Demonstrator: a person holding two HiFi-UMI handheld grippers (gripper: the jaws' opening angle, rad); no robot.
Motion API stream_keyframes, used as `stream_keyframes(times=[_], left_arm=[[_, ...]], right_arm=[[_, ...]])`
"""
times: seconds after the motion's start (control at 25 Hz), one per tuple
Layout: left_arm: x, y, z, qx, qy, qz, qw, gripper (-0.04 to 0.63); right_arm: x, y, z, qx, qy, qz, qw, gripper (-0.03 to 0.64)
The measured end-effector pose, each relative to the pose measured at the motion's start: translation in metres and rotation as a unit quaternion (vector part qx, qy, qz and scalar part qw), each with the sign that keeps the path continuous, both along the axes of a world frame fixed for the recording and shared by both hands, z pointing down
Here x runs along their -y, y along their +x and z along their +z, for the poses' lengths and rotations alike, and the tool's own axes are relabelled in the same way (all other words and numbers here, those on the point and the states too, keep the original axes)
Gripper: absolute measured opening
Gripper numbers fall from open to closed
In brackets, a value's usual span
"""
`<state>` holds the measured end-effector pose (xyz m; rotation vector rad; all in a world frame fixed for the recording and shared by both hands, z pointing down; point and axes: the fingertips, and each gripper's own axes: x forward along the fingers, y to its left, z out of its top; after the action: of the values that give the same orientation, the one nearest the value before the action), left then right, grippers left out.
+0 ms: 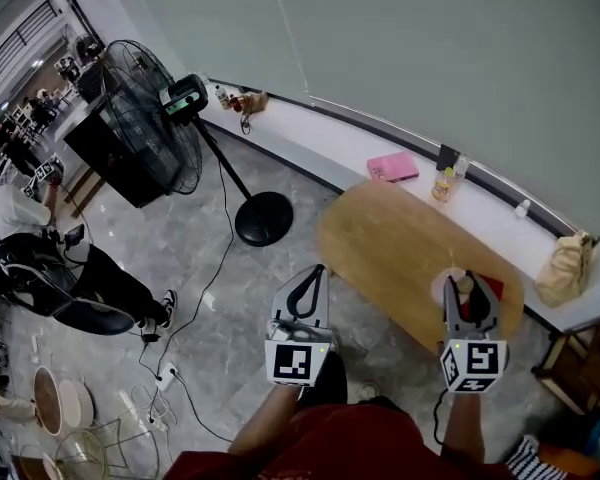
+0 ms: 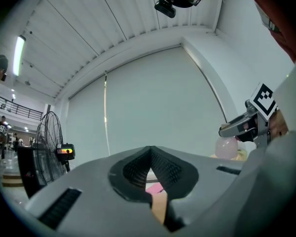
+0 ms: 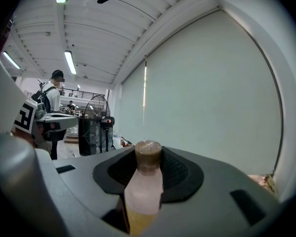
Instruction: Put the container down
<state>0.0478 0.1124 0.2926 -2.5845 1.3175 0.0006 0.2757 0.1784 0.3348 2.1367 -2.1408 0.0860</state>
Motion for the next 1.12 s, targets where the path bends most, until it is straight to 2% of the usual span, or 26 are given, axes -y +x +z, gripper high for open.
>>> stream_keyframes(times=[0.36,0.76,1.12], left_arm=[[0.074,-0.009,0.015,-0.002,-0.001,0.012,0.9999,0.005],[0.201,-0.068,0.019,-0.015,-0.009,-0.004,0.9998,0.005],[0.294,-0.111,0.023,-0.01,-0.009,-0.007,0.9999,0.005]], right_arm=[[0.065,-0.007,0.008,-0.017,-0.012,0.014,1.0,0.138],[0.193,-0.069,0.005,-0.028,-0.03,0.0,0.999,0.138],[0.283,-0.109,0.007,-0.034,-0.043,0.003,0.998,0.138]])
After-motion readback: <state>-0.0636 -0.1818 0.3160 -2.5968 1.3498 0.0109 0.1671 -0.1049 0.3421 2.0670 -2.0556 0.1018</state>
